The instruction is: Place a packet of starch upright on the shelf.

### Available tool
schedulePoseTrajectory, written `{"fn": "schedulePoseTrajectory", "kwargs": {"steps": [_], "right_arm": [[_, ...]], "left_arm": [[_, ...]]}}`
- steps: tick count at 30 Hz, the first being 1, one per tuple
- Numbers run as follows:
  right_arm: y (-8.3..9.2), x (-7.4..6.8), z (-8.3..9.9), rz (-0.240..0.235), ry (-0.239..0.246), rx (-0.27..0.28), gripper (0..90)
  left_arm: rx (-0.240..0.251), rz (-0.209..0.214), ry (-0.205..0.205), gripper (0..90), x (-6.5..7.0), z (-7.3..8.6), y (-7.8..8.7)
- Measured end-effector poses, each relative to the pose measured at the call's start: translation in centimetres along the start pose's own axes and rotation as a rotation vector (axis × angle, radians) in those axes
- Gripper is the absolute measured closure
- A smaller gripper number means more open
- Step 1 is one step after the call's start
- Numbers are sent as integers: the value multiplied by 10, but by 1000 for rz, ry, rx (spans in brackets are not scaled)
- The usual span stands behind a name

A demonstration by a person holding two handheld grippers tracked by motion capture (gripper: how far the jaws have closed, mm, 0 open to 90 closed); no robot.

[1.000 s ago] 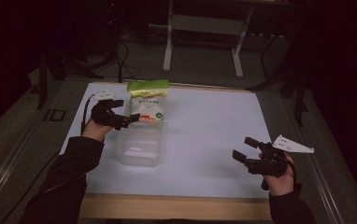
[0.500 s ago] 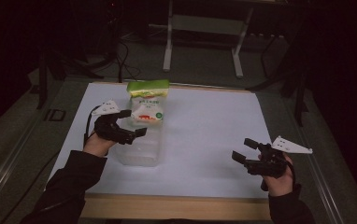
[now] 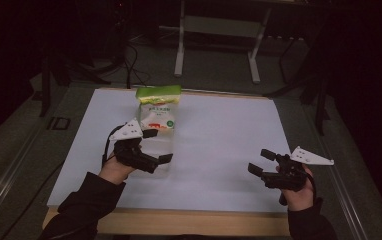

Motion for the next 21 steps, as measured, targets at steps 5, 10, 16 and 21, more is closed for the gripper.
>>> {"fn": "schedulePoseTrajectory", "kwargs": {"steps": [5, 10, 16, 21], "right_arm": [[0, 0, 0, 0, 1, 2, 138], [-1, 0, 2, -2, 5, -4, 137], [-3, -1, 4, -8, 4, -13, 135], [-5, -1, 7, -11, 15, -25, 133]], "left_arm": [[-3, 43, -16, 16, 17, 0, -8], [-9, 82, -36, 16, 34, 3, -18], [-20, 120, -45, 16, 49, 8, -29], [-8, 149, -56, 16, 63, 11, -36]]}}
Point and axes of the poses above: each handheld gripper's, and its own axes: y roughly backward along the jaws, z roughly out of its underside, x roughly to its right, the point moved 7 cm from there along -y, roughly forward along the jaws
